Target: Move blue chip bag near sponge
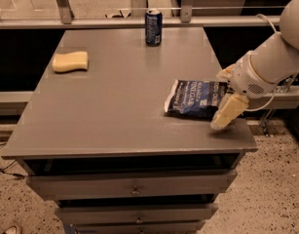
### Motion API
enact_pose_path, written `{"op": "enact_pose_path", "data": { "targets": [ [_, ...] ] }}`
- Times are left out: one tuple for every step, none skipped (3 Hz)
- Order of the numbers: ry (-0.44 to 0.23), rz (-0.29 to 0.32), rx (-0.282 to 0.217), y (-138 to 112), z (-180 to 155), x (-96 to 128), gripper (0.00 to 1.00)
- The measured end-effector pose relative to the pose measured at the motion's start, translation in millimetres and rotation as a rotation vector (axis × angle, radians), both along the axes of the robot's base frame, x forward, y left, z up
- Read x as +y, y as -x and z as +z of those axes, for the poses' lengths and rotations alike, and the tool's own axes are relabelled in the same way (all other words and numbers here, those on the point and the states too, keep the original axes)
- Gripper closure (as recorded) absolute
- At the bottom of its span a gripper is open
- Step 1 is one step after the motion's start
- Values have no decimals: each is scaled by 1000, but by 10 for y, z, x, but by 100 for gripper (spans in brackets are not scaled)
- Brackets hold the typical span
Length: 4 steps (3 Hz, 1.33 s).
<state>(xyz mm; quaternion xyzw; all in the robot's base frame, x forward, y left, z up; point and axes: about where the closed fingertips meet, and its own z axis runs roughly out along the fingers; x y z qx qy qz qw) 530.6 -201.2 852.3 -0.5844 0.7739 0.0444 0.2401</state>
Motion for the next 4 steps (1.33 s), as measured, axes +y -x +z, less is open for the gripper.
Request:
{"op": "enact_pose_path", "data": {
  "targets": [
    [-14, 12, -24, -129, 27, 79, 39],
    [-29, 27, -56, -269, 112, 199, 63],
    [-44, 38, -84, -382, 222, 320, 85],
    [-81, 46, -170, -671, 602, 531, 100]
  ]
}}
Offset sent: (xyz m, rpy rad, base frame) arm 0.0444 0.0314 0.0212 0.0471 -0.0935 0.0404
